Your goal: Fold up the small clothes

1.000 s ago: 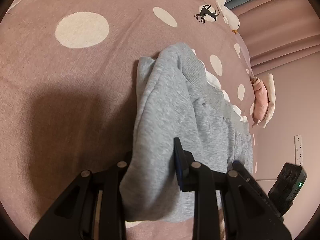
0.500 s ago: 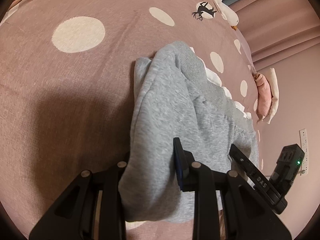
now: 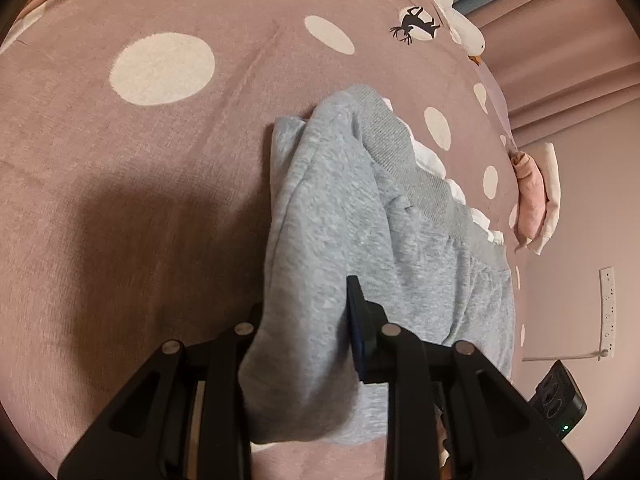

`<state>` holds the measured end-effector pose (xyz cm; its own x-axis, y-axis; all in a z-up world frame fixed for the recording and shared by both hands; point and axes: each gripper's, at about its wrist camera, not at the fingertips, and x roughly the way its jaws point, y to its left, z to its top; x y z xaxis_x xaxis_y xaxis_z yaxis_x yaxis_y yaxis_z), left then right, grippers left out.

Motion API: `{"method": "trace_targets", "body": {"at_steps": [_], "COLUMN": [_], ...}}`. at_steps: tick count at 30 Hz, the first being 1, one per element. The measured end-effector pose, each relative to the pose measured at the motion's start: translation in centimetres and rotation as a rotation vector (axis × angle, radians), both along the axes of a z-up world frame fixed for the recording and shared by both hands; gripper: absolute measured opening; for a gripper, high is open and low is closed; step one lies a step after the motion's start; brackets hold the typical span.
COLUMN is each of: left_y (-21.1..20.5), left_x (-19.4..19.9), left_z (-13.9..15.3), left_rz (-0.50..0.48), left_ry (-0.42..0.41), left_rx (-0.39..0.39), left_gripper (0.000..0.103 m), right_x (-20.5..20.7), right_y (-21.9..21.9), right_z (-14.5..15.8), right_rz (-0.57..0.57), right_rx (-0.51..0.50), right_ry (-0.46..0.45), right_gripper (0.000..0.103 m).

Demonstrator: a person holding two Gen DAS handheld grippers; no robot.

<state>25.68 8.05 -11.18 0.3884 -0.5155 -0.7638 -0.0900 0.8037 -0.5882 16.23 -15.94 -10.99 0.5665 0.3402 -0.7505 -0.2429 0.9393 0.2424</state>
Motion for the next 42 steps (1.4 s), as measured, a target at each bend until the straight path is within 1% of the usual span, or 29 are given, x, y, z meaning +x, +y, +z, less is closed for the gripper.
{"method": "trace_targets", "body": {"at_steps": [2, 3, 5, 9, 10, 13, 17, 19, 20, 21, 22, 24, 25, 26, 27, 28, 29, 31, 33, 36, 38, 39, 42], "left_y": [-0.3, -0.4, -1.2, -3.6, -4.6, -7.5, -11.8, -14.0, -14.8, -16.2, -17.1, -18.8, -19.9, -20.3, -20.7, -20.5, -20.2, -18.7, -16.5, -13.9, -11.9, -10.8, -9.0], "left_x": [-0.3, -0.4, -0.7, -1.1, -1.2, -1.4, -1.8, -2.4, -2.5, -3.1, -3.4, -4.0, -4.3, -4.5, -4.6, -4.5, -4.5, -4.2, -4.6, -5.0, -5.2, -5.2, -5.3], "left_z": [0.9, 1.3, 3.1, 6.0, 6.9, 8.4, 9.1, 9.1, 9.1, 9.0, 8.9, 8.4, 7.9, 7.7, 7.5, 7.1, 6.9, 6.8, 7.4, 8.0, 7.8, 7.5, 6.2], "left_rz": [0.006, 0.003, -0.02, -0.092, -0.117, -0.18, -0.257, -0.301, -0.32, -0.354, -0.376, -0.443, -0.48, -0.495, -0.505, -0.504, -0.502, -0.495, -0.463, -0.415, -0.377, -0.358, -0.325], "left_ry": [-0.017, -0.029, -0.081, -0.148, -0.166, -0.202, -0.234, -0.248, -0.255, -0.271, -0.279, -0.278, -0.273, -0.273, -0.277, -0.272, -0.259, -0.235, -0.25, -0.266, -0.265, -0.259, -0.221], "left_rx": [0.003, 0.002, 0.02, 0.037, 0.052, 0.097, 0.153, 0.181, 0.193, 0.218, 0.229, 0.205, 0.204, 0.215, 0.228, 0.218, 0.196, 0.115, 0.095, 0.104, 0.141, 0.161, 0.16], "left_gripper": [0.024, 0.023, 0.022, 0.017, 0.017, 0.017, 0.017, 0.018, 0.018, 0.018, 0.018, 0.015, 0.015, 0.015, 0.015, 0.015, 0.015, 0.017, 0.018, 0.018, 0.018, 0.018, 0.02], "right_x": [0.4, 0.6, 0.7, 0.3, 0.3, 0.3, 0.8, 1.2, 0.9, 1.1, 1.1, 1.4, 1.5, 1.7, 1.8, 1.9, 2.0, 2.1, 2.5, 3.0, 3.4, 3.6, 4.4], "right_y": [-0.5, -0.9, -2.2, -6.3, -7.1, -9.4, -11.6, -12.9, -12.9, -13.3, -13.5, -14.0, -14.3, -14.8, -15.0, -15.1, -15.1, -14.9, -14.2, -13.4, -12.8, -12.3, -10.9], "right_z": [0.3, 0.5, 0.9, 1.6, 1.6, 1.5, 1.2, 0.9, 0.8, 0.6, 0.5, 0.2, -0.1, -0.6, -1.1, -1.5, -1.8, -2.0, -1.7, -0.7, -0.3, -0.2, 0.3], "right_rz": [-0.001, -0.003, -0.015, -0.087, -0.107, -0.152, -0.197, -0.21, -0.215, -0.217, -0.215, -0.218, -0.221, -0.228, -0.241, -0.254, -0.271, -0.278, -0.252, -0.208, -0.191, -0.18, -0.153], "right_rx": [0.027, 0.058, 0.136, 0.33, 0.357, 0.444, 0.595, 0.705, 0.743, 0.791, 0.826, 0.903, 0.95, 1.015, 1.064, 1.079, 1.065, 1.029, 0.997, 0.948, 0.916, 0.897, 0.822], "right_ry": [0.023, 0.039, 0.056, 0.042, 0.041, 0.045, 0.053, 0.055, 0.059, 0.066, 0.069, 0.077, 0.083, 0.095, 0.11, 0.125, 0.149, 0.172, 0.187, 0.179, 0.185, 0.194, 0.219], "right_gripper": [0.029, 0.029, 0.029, 0.029, 0.029, 0.03, 0.03, 0.031, 0.032, 0.037, 0.04, 0.04, 0.041, 0.043, 0.049, 0.055, 0.055, 0.055, 0.055, 0.055, 0.055, 0.055, 0.057]}}
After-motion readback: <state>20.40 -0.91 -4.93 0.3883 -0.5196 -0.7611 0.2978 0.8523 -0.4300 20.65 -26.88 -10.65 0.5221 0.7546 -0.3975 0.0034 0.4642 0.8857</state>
